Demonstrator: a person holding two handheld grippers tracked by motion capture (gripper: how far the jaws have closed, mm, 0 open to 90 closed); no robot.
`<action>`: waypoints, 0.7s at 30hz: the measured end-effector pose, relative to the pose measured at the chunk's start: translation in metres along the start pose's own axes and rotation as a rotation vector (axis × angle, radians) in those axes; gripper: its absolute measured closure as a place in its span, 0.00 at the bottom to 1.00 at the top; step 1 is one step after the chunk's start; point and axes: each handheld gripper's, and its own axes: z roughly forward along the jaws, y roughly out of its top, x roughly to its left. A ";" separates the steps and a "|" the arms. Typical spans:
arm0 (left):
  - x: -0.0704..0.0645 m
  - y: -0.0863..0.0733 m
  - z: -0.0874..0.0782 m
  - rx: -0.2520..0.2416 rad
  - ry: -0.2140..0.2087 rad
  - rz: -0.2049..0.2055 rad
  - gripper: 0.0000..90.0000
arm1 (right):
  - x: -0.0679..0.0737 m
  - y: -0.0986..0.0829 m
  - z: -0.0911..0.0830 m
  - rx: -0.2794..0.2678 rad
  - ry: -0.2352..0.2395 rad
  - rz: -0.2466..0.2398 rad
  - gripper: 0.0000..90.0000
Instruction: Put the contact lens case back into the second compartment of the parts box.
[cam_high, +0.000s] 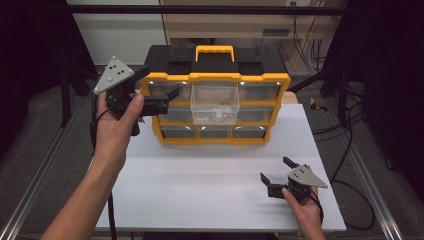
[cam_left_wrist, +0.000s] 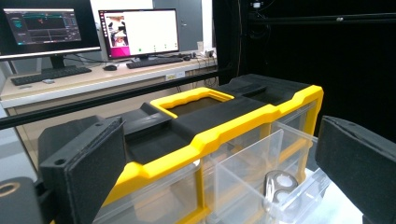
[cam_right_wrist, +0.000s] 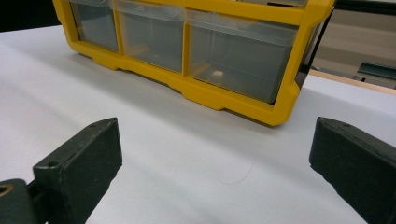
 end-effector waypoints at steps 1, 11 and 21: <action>0.001 -0.002 -0.001 -0.002 0.001 -0.005 0.02 | 0.000 0.000 0.000 0.000 0.000 0.001 0.03; 0.012 -0.028 -0.019 -0.008 0.028 -0.002 0.02 | 0.001 0.000 0.001 0.001 0.002 -0.001 0.03; 0.014 -0.082 -0.027 0.017 0.038 -0.024 0.02 | 0.003 0.000 0.002 0.004 0.003 -0.006 0.03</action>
